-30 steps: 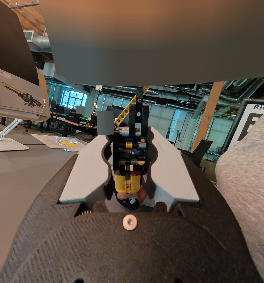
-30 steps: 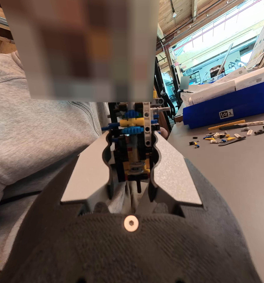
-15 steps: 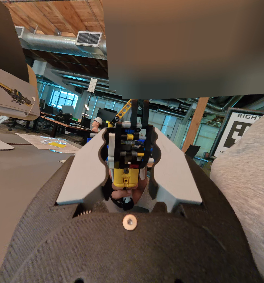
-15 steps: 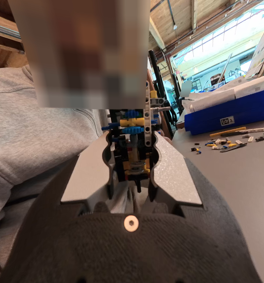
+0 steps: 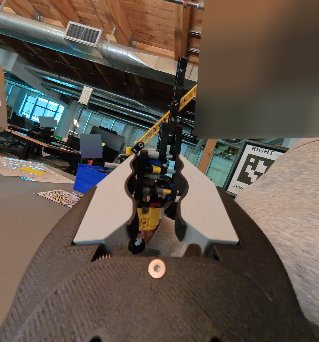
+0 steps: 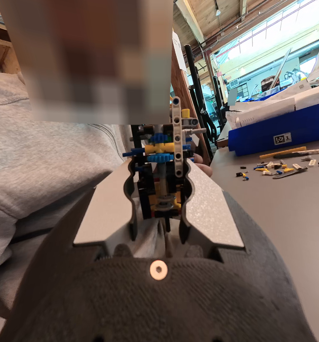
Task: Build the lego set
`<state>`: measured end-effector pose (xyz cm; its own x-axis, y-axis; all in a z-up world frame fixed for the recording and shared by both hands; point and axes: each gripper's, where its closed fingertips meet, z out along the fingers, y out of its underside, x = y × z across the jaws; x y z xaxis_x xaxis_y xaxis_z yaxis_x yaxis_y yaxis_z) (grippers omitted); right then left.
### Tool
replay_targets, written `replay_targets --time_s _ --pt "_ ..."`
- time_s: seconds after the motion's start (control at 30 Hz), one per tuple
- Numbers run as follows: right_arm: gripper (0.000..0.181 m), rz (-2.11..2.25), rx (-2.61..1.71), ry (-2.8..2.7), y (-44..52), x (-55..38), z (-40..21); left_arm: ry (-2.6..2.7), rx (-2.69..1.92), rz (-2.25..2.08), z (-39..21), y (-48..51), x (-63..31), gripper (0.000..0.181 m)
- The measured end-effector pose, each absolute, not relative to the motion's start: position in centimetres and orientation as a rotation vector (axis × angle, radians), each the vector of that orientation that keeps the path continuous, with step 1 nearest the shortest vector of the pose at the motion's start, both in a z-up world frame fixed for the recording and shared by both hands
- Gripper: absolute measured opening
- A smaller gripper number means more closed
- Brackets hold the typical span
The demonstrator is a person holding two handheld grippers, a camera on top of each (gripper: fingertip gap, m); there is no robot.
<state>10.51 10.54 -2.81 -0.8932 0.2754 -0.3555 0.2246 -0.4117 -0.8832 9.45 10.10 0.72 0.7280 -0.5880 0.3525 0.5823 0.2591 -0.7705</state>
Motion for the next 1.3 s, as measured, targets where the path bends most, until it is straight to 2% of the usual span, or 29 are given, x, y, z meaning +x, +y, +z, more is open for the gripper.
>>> replay_targets --time_s 0.43,0.6,0.87,1.0,1.2,1.3 --pt "0.049 2.431 -0.787 -1.679 11.1 9.7 -3.5 -0.056 -1.095 -0.712 -0.4 11.1 8.4 0.037" --pt "0.049 2.175 -0.967 -1.535 14.2 6.7 -4.4 -0.104 -1.144 -0.602 -1.0 11.6 7.4 0.048" --pt "0.05 1.706 -1.151 -1.563 14.7 3.9 -6.9 -0.253 -1.237 -0.36 -2.6 12.0 3.9 0.035" --pt "0.05 1.625 -1.177 -1.561 14.3 3.2 -7.3 -0.312 -1.299 -0.208 -3.6 12.1 2.1 0.016" --pt "0.05 1.606 -1.177 -1.537 14.3 3.1 -7.0 -0.359 -1.331 -0.198 -4.4 12.2 1.4 0.022" --pt "0.05 1.606 -1.176 -1.549 14.2 3.3 -7.0 -0.345 -1.323 -0.21 -4.2 12.2 1.7 0.017"
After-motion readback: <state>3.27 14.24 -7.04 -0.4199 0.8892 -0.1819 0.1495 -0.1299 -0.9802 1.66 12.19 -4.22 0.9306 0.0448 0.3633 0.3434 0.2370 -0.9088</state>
